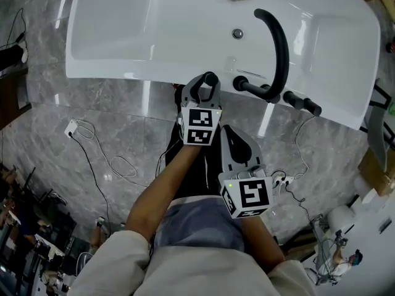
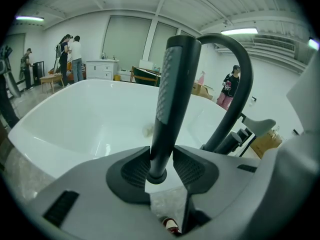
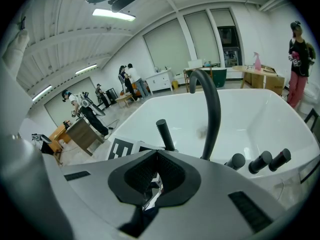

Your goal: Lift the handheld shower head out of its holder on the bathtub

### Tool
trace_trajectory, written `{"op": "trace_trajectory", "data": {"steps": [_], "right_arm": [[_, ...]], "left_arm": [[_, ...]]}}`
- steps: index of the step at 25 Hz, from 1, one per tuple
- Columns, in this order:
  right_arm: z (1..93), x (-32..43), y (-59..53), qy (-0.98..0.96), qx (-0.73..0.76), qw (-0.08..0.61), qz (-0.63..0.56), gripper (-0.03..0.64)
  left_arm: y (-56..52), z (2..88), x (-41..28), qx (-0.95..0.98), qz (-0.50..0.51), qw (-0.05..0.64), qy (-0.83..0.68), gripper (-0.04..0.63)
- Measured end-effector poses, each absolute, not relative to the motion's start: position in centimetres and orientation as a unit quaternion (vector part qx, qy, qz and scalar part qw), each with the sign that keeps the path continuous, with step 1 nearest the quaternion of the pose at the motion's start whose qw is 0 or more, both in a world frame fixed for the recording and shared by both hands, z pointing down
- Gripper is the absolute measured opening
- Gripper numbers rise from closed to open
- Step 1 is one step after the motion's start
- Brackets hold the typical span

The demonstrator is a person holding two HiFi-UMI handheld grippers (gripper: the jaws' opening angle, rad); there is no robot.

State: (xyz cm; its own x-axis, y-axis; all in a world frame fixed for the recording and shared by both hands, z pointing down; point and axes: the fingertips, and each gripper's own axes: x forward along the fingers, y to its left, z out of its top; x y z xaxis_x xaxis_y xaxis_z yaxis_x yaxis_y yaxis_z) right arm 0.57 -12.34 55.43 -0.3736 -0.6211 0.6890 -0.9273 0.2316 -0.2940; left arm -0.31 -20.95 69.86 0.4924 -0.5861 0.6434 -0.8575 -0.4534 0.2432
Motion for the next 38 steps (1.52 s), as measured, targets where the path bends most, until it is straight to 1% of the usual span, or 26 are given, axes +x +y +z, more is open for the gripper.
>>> {"op": "trace_trajectory", "data": {"steps": [4,8,11,19,38], "right_arm": [[55.7,0.4,-12.5,-0.754,0.511,0.224,0.347,0.015],[55.8,0.4,-12.5,-0.754,0.509,0.227,0.348,0.015],[55.8,0.9,-12.5,-0.751,0.513,0.228,0.348,0.014],[55.5,2.0,-12.5,-0.746,0.524,0.224,0.346,0.015],[53.0,1.6,-12.3,-0.763,0.522,0.208,0.32,0.014]], "left_arm": [[-21.6,70.8,-0.1,0.817,0.244,0.283,-0.44,0.127],[-21.3,73.0,0.0,0.805,0.257,0.307,-0.437,0.129],[-21.4,73.3,0.0,0.807,0.262,0.305,-0.433,0.129],[-21.5,72.8,-0.2,0.804,0.27,0.306,-0.434,0.13],[-20.3,68.6,-1.5,0.809,0.252,0.289,-0.446,0.13]]}}
